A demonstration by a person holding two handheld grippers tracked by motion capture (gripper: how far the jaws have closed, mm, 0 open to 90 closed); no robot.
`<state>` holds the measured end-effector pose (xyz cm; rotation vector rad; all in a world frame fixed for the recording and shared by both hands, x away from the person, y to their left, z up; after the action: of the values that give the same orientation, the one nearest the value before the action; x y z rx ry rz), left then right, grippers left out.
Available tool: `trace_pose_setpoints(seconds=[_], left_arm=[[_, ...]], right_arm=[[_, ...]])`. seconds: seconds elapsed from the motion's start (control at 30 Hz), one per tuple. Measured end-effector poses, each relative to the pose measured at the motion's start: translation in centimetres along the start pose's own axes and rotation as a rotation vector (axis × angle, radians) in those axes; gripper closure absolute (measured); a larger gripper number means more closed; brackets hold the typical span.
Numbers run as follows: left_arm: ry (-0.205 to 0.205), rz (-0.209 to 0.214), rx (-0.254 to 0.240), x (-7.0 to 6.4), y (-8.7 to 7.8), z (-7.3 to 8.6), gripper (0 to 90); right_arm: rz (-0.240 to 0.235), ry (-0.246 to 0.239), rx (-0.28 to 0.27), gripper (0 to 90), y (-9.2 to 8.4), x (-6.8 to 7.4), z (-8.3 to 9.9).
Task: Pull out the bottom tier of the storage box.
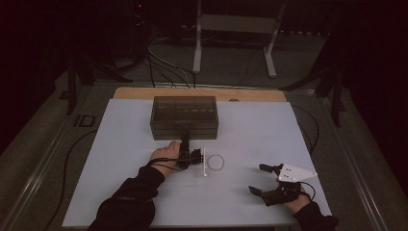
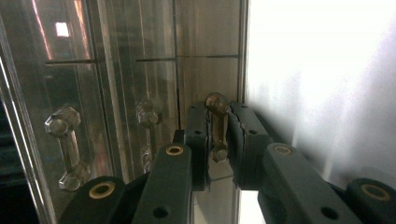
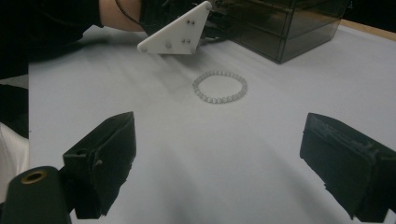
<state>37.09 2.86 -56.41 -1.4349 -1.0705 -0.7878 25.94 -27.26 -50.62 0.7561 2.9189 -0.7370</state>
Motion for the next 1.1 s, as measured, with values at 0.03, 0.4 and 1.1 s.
trace_pose_setpoints(seconds=[0.03, 0.4, 1.1], left_arm=[[0.002, 0.003, 0.000, 0.1, 0.0, 0.0, 79.4], [-0.006, -0.003, 0.004, 0.2, -0.2, -0.1, 80.6], [-0.001, 0.022, -0.002, -0.4, -1.9, 0.1, 80.3]], right_arm=[[-0.001, 0.001, -0.001, 10.9, 0.0, 0.0, 0.0], [0.002, 0.003, -0.006, 10.9, -0.1, 0.0, 0.0], [0.004, 0.002, -0.007, 10.9, -0.1, 0.0, 0.0]])
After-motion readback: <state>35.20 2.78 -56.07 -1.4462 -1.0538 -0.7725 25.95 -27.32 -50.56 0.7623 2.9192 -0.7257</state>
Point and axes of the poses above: each handheld gripper's, and its own axes: y roughly forward along the jaws, z roughly out of its underside, x roughly to its left, the point moved 2 cm from there along y, roughly forward along the jaws, and after that the axes turned 13 degrees about -y, right-handed, at the moved point
